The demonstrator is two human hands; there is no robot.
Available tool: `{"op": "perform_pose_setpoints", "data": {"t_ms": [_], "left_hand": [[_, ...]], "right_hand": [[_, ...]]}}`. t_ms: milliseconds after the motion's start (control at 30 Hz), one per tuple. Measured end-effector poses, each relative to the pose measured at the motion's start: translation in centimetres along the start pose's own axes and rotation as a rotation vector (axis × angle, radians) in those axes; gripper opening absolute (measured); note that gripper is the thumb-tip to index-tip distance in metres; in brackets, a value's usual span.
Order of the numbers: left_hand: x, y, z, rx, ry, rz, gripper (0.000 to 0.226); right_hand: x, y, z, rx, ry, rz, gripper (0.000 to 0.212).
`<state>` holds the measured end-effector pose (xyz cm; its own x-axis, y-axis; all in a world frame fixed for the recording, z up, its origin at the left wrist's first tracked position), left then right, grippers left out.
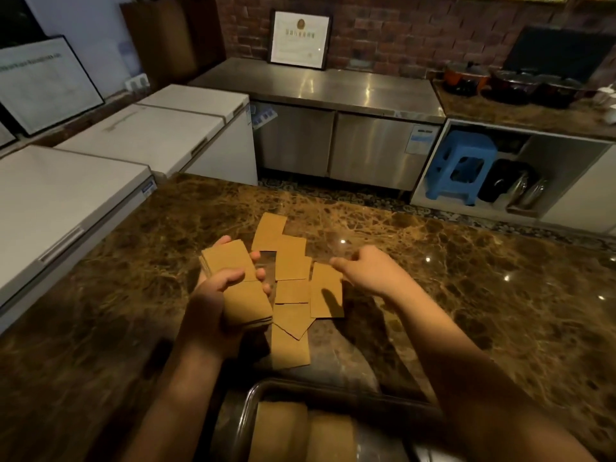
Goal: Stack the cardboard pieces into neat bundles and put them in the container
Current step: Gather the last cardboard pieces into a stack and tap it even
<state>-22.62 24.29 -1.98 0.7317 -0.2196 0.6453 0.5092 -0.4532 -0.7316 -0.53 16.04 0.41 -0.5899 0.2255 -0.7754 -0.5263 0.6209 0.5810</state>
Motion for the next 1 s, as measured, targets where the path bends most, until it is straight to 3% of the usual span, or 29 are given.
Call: {"op": "perform_pose_setpoints", "data": {"t_ms": [133,267,533,633,767,867,1000], "left_hand": [[-0.9,0.5,0.4,-0.007,-0.048,0.009,0.057],[-1.0,1.3,0.6,-0.024,-0.057,0.019,0.058],[-0.5,2.5,1.0,-0.075,-0.077,0.014,0.052],[0.1,2.8,0.9,-0.098,-0.093,-0.017,0.046],[1.4,2.8,0.4,-0.101,-0.096,0.01,0.042],[2.3,2.6,0.1,-0.096,-0.074,0.018,0.042],[4.0,2.5,-0.3,-0.091,-0.022,0.027,0.045]], "right_hand": [[2.8,-0.9,2.4,0.12,0.065,-0.3,0.054],[5.4,-0.2,3.0,0.155,0.098,-0.389,0.072],[6.1,-0.7,3.2,0.257,0.136,-0.212,0.107],[5.8,-1.5,2.9,0.203,0.144,-0.222,0.085],[3.6,-2.5,1.9,0.114,0.016,-0.079,0.046],[1.5,-3.1,0.8,0.147,-0.007,0.322,0.02],[-0.2,-2.0,-1.6,0.259,0.136,0.996,0.017]]}}
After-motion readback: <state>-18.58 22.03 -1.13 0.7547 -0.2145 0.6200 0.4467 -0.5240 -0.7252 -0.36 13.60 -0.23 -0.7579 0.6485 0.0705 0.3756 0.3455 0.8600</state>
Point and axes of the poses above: each hand's wrist, its own z-axis towards the middle knuckle, its own x-axis out of the palm, y = z × x, the point moved 4 cm from there along z, towards the middle knuckle, and after that the axes turned 5 degrees about -y, right-handed, at the moved point
